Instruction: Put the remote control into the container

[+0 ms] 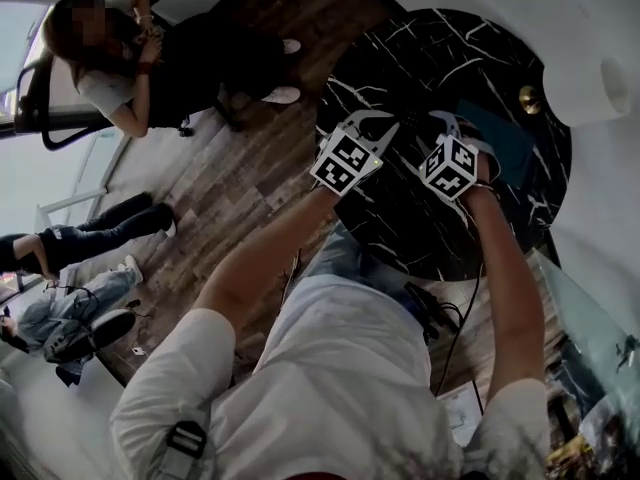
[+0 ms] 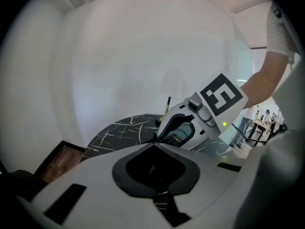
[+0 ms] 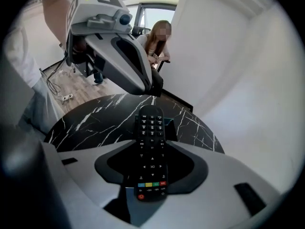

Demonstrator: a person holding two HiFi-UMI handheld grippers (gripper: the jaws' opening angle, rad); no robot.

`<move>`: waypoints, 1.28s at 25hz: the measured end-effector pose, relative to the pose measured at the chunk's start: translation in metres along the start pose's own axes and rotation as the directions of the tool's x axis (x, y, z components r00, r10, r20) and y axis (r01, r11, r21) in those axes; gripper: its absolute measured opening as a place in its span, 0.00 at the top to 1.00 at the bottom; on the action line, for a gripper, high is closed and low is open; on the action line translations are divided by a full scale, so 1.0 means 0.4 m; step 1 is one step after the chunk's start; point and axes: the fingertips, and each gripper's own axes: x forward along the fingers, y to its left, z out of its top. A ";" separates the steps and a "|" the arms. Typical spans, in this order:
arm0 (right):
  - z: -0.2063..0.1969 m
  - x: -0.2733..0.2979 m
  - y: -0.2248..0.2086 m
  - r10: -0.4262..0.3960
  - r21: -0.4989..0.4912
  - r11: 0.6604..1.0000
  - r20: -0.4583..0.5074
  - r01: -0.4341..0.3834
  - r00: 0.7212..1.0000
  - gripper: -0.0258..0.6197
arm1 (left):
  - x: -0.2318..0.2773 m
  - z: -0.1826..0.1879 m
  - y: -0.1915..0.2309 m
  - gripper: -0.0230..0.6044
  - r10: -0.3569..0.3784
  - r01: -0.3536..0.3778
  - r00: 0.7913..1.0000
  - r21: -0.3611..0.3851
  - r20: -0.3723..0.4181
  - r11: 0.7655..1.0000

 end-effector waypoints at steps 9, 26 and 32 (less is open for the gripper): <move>-0.050 0.182 -0.032 0.094 -0.031 0.995 -0.099 -0.097 0.991 0.66 | 0.116 -0.115 0.081 0.95 -0.041 0.039 0.991 -0.024 -0.129 0.999; -0.064 0.251 -0.009 0.165 0.021 0.986 -0.158 -0.164 0.973 0.66 | 0.148 -0.194 0.094 0.95 -0.051 0.049 0.974 -0.017 -0.220 0.999; -0.023 0.145 -0.036 0.111 0.062 0.992 -0.082 -0.106 0.990 0.66 | 0.074 -0.126 0.069 0.95 -0.031 0.031 0.984 -0.008 -0.175 1.000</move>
